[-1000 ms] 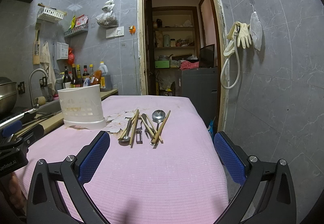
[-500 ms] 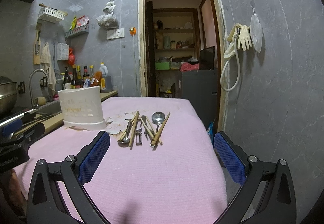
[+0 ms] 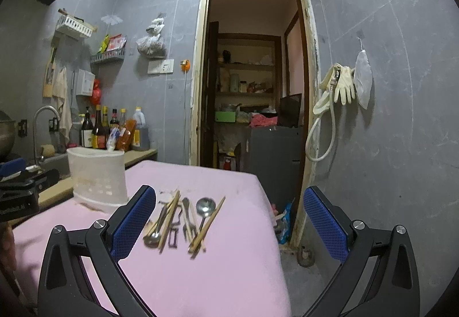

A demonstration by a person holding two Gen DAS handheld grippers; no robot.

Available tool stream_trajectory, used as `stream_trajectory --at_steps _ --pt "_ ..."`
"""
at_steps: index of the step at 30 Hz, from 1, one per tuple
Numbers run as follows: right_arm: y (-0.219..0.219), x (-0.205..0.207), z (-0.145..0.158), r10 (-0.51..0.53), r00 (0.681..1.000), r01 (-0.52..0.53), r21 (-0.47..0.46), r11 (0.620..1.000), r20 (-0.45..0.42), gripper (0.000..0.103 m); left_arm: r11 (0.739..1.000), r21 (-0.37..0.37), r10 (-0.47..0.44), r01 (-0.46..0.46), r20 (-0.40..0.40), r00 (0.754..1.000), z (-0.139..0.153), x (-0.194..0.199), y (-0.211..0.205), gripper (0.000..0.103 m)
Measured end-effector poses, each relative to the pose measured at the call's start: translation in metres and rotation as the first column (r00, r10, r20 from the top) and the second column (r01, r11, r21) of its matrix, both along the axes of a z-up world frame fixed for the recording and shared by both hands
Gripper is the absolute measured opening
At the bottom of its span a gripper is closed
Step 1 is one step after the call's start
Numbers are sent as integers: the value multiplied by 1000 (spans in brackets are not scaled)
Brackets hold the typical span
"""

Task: Organize utensils
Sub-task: 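Move both tools down toward the pile of utensils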

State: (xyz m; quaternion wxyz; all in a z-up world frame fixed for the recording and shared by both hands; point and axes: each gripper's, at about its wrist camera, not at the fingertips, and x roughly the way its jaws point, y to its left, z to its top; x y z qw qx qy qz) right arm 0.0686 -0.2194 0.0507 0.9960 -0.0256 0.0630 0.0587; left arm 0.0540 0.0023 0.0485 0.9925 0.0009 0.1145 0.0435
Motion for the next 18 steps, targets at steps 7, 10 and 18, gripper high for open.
stream_trajectory --at_steps 7,10,18 --pt "-9 42 13 54 998 -54 -3 999 -30 103 1000 11 -15 15 -12 1000 12 33 -5 101" --pt "-10 62 13 76 996 -77 -13 997 -52 103 999 10 -38 39 -30 999 15 48 -10 101" --pt "-14 118 2 91 977 -98 -27 995 -195 103 990 17 -133 137 -152 979 5 95 -31 101"
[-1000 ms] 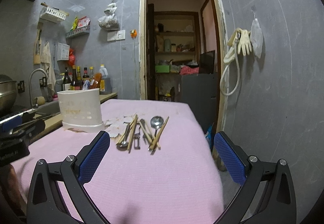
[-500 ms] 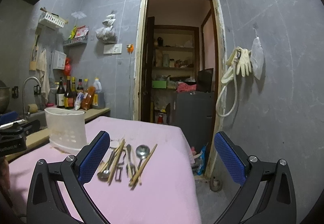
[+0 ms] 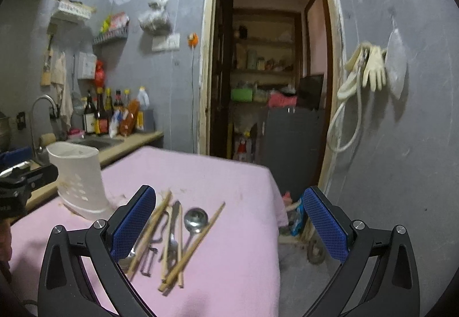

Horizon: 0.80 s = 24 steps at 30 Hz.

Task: Organize utensils
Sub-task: 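Move both tools down toward the pile of utensils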

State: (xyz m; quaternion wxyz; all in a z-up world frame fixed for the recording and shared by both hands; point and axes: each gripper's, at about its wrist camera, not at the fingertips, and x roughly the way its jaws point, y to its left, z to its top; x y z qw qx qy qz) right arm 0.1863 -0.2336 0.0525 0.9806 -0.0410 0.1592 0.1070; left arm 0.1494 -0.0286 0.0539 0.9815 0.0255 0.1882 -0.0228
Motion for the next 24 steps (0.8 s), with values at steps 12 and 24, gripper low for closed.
stream_trajectory --at_steps 12,24 --pt "-10 63 -39 122 958 -127 -6 992 -261 83 987 36 -144 155 -200 969 -39 54 -41 82" --pt "10 105 -71 255 841 -263 52 963 -478 48 975 -100 -223 199 -470 854 -88 111 -40 31"
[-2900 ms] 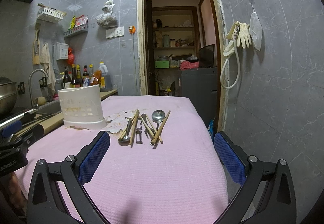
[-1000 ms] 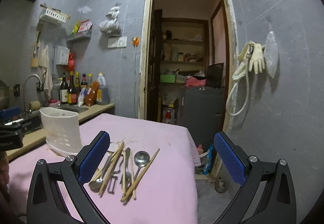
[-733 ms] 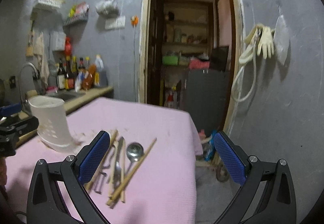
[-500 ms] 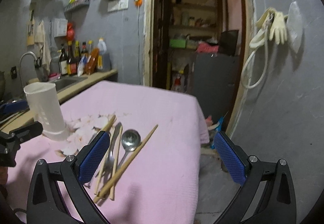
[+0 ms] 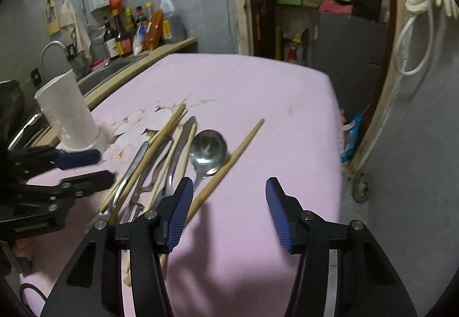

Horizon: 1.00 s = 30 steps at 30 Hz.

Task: Organize utensils
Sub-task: 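Move both tools down toward the pile of utensils, then grasp the steel knife with the left tool while the right tool grasps a wooden chopstick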

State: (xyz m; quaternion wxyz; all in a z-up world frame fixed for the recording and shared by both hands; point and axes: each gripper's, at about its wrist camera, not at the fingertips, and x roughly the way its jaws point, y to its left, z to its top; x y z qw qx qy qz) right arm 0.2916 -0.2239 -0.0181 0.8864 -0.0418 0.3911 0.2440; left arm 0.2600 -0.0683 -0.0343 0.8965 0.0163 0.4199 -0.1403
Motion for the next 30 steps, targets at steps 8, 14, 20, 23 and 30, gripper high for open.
stream_trajectory --at_steps 8,14,20,23,30 --pt "14 16 -15 26 995 -23 26 999 -96 44 999 -38 15 -19 -106 994 -14 22 12 31" --pt "7 12 -15 15 995 -14 7 1000 -100 23 995 -93 23 -36 -136 990 -11 24 27 20" --pt "4 5 -10 29 993 -26 22 999 -118 9 986 -156 37 -63 -164 986 -4 19 38 6" --pt "4 -1 -9 34 993 -35 -7 999 -113 8 986 -155 30 -57 -171 985 -1 11 40 5" --pt "6 -4 -7 28 993 -33 -37 999 -118 8 990 -123 48 -67 -150 987 5 -4 50 2"
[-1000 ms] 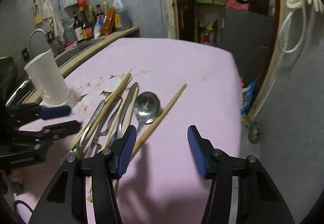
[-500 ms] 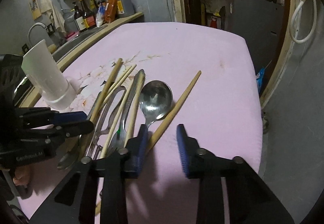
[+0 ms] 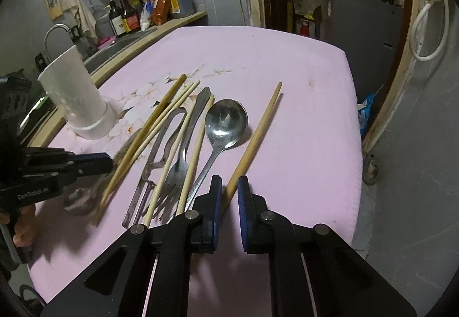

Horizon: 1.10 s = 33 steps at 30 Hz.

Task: Organize utensils
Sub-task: 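Grasp the steel knife with the left tool while the right tool grasps a wooden chopstick, then lift the knife with the left tool while the right tool carries the chopstick to the caddy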

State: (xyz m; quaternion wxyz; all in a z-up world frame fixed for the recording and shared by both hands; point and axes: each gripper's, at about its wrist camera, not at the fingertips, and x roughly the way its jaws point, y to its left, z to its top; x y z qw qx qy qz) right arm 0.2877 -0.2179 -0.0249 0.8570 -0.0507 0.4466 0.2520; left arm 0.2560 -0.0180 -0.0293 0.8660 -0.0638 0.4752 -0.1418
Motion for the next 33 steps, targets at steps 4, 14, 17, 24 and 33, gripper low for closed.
stream_trajectory --at_steps 4,14,17,24,33 --pt "6 9 -2 -16 1000 15 -16 1000 -19 8 1000 14 10 -10 -19 1000 -4 2 3 2" --pt "14 36 -9 -57 994 53 -47 998 -88 11 996 59 -65 71 -102 993 -5 10 -6 9" --pt "14 38 -8 -54 993 48 -58 997 -107 11 993 76 -85 94 -122 989 -4 9 -8 9" --pt "3 45 -7 -131 971 135 3 991 -201 6 997 34 -58 64 -155 986 -2 8 -4 3" --pt "-24 8 -1 -198 952 243 185 952 -232 5 1000 -21 -20 20 -3 1000 18 -47 17 0"
